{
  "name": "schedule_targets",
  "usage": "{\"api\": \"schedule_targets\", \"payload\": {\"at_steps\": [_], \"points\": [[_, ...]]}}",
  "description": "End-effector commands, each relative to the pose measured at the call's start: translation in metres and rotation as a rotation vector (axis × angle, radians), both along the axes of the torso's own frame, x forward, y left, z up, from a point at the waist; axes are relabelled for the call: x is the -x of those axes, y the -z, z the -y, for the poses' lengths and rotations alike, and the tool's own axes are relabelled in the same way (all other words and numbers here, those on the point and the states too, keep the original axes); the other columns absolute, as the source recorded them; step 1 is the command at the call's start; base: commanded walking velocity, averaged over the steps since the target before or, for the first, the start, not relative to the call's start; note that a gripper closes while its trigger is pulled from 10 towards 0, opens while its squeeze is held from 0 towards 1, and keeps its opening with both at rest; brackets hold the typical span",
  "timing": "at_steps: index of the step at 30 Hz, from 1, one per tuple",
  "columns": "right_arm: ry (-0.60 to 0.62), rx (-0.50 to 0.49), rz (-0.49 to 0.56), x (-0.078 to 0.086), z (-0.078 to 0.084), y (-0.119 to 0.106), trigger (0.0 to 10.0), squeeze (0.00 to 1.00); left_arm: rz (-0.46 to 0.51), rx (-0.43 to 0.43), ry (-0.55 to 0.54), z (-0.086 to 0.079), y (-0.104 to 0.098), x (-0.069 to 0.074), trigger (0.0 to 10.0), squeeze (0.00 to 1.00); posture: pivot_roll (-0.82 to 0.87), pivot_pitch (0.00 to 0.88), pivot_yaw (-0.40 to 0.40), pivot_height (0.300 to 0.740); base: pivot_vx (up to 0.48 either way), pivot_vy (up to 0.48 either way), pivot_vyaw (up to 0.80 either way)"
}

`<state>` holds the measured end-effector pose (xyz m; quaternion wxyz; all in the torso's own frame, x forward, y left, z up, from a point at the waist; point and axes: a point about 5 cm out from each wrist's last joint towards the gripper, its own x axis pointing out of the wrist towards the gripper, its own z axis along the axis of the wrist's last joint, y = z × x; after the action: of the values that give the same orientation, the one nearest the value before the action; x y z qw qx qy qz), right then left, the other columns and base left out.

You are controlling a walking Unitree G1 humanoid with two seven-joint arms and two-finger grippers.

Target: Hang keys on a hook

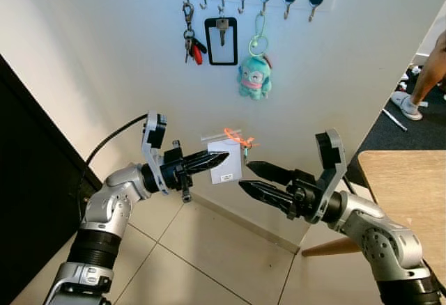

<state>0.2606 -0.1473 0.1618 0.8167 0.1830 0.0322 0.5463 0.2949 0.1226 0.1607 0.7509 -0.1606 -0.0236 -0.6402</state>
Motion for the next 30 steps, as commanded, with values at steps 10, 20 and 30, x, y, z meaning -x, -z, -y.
{"api": "schedule_targets", "payload": {"at_steps": [10,20,30], "points": [[-0.012,-0.001,0.003,-0.002,-0.010,0.002,10.0,0.00,0.002,0.006,0.034,0.005,0.000,0.004,0.0,0.00,-0.16,0.048,0.090,0.740,0.000,0.000,0.00],[0.024,-0.029,0.029,-0.009,-0.012,-0.003,10.0,0.00,-0.004,0.004,0.059,0.010,0.003,0.007,0.0,0.00,-0.16,0.044,0.086,0.740,0.000,0.000,0.00],[0.029,-0.060,0.046,-0.012,-0.010,-0.009,10.0,0.00,-0.014,-0.001,0.065,0.013,0.007,0.008,0.0,0.00,-0.16,0.037,0.082,0.740,0.000,0.000,0.00]]}}
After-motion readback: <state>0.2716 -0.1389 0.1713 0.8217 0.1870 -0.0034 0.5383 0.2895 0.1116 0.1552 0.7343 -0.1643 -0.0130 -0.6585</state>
